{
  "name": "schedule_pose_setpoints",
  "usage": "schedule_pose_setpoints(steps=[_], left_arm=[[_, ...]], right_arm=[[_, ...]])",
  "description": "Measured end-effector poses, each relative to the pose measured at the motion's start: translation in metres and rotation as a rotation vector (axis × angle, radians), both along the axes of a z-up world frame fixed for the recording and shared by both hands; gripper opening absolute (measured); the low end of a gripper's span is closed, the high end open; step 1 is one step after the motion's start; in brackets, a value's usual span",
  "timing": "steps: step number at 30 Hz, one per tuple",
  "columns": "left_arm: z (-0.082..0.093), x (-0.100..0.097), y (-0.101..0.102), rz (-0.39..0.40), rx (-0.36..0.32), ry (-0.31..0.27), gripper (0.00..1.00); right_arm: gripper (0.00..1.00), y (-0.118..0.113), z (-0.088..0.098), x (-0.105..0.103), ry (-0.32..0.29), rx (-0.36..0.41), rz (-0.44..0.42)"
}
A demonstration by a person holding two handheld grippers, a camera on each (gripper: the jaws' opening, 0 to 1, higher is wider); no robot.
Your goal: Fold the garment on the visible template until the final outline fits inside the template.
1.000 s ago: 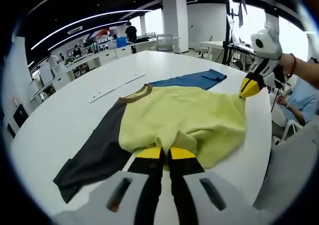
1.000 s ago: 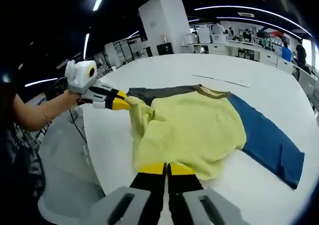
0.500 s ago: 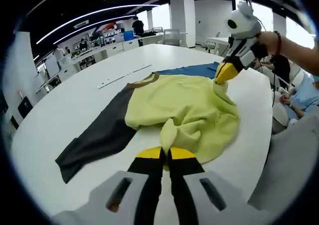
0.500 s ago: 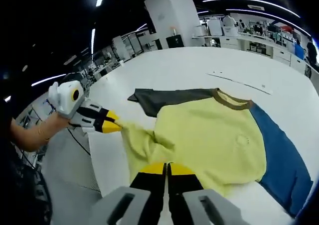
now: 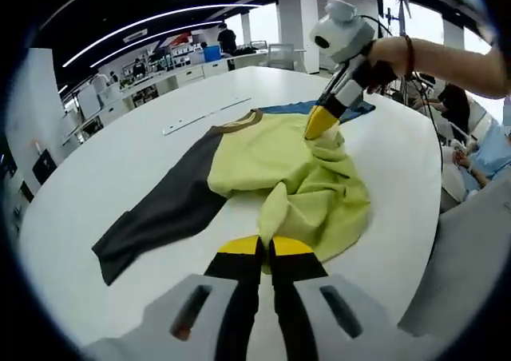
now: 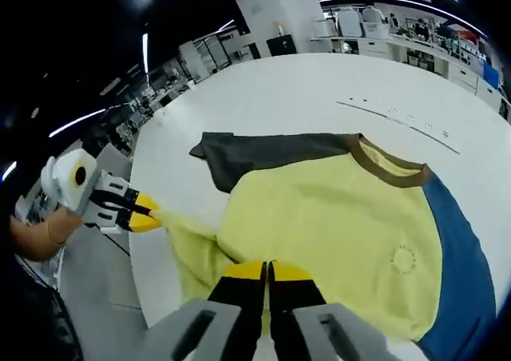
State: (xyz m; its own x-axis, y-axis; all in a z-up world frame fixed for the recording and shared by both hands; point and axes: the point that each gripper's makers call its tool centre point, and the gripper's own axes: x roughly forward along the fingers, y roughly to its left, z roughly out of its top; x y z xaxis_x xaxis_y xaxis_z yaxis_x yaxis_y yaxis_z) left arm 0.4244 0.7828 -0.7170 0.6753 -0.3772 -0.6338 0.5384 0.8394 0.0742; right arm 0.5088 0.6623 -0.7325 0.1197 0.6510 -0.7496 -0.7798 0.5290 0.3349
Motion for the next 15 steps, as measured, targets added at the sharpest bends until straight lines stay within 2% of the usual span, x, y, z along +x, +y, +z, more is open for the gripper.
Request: schedule_pose_setpoints(steps=[9,11,12,15], left_arm=[[-0.008,-0.001,0.005,0.036,-0.018,0.023,0.01],[-0.009,-0.001,0.006,0.041,-0.02,0.025,0.01],[-0.009,-0.001,0.006,0.043,-0.021,0.026,0.01],[-0.009,-0.001,0.008,0.051,-0.026,0.03,0.01]], right_arm=[[0.0,0.002,-0.023,0.002,0.042,-0.025,-0.005],[0.0,0.004,-0.019,0.001,0.064,-0.001,-0.028],[0.04,0.004,-0.014,0.001,0.071,0.026,-0.042],[0.12,-0.002,0.003,0.001,0.051,0.06,-0.064]])
